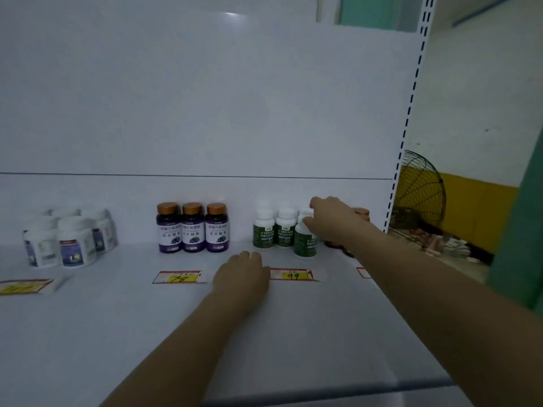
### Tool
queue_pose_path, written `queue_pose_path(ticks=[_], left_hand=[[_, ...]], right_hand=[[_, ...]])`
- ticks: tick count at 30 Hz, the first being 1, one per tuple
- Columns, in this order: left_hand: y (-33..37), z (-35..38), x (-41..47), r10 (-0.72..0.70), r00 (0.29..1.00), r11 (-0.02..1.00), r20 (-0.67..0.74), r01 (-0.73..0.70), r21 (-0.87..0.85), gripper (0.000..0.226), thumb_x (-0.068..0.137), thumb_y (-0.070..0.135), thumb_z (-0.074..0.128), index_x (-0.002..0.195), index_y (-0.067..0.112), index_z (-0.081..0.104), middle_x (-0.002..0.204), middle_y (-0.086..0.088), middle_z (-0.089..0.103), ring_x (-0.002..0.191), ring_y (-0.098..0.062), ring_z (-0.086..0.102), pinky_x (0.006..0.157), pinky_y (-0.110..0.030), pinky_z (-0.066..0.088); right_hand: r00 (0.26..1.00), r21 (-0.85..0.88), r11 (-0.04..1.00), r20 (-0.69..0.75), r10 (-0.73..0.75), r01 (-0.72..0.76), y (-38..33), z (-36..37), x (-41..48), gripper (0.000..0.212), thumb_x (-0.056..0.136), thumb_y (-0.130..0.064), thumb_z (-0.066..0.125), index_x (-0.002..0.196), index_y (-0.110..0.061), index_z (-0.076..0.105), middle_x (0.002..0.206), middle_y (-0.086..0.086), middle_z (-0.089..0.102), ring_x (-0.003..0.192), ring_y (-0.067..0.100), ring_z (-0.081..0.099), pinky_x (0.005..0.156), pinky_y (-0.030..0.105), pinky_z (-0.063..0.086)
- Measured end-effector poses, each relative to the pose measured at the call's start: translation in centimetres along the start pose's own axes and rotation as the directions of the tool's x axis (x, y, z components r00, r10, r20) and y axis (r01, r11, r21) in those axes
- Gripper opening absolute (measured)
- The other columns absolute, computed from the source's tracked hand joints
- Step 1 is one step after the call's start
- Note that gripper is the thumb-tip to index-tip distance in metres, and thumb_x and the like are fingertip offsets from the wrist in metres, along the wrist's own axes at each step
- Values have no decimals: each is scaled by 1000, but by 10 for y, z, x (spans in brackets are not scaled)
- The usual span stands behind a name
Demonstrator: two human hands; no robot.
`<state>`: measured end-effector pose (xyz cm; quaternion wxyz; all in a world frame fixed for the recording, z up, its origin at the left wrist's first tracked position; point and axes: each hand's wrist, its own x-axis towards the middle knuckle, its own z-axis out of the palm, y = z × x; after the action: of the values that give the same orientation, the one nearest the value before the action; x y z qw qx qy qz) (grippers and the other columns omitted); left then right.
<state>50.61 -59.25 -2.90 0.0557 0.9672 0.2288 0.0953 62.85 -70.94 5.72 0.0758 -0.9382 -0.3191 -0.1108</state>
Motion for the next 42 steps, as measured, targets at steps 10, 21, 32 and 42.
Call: queue_pose_path(ticks=[10,21,32,42], left_hand=[[-3,28,27,4,988,999,155,-12,47,63,100,47,9,152,10,6,159,-12,2,146,-28,2,119,-42,6],[-3,27,26,-6,985,1000,173,2,20,74,95,60,4,152,13,1,160,-7,-3,147,-22,-2,119,-38,3],[3,-10,26,-70,989,617,-130,-59,-785,55,81,33,72,128,18,47,111,10,56,95,-2,50,71,-11,39],[-9,-24,28,23,997,364,75,61,-929,24,77,25,75,99,22,64,100,2,70,97,-12,65,90,-26,51]], right_hand=[[997,197,980,-75,22,-6,3,42,17,28,97,-31,45,113,-8,43,112,17,55,83,25,42,71,35,37],[987,309,949,-160,-14,63,-6,39,26,31,91,-26,55,112,-6,47,103,16,56,84,27,52,64,31,41],[976,674,710,-191,-101,205,-33,13,35,37,82,-45,68,110,-21,64,101,-4,56,96,11,52,68,22,41],[985,953,303,42,-165,11,-30,36,42,49,80,-59,63,102,-16,66,100,10,71,95,29,69,92,50,52]])
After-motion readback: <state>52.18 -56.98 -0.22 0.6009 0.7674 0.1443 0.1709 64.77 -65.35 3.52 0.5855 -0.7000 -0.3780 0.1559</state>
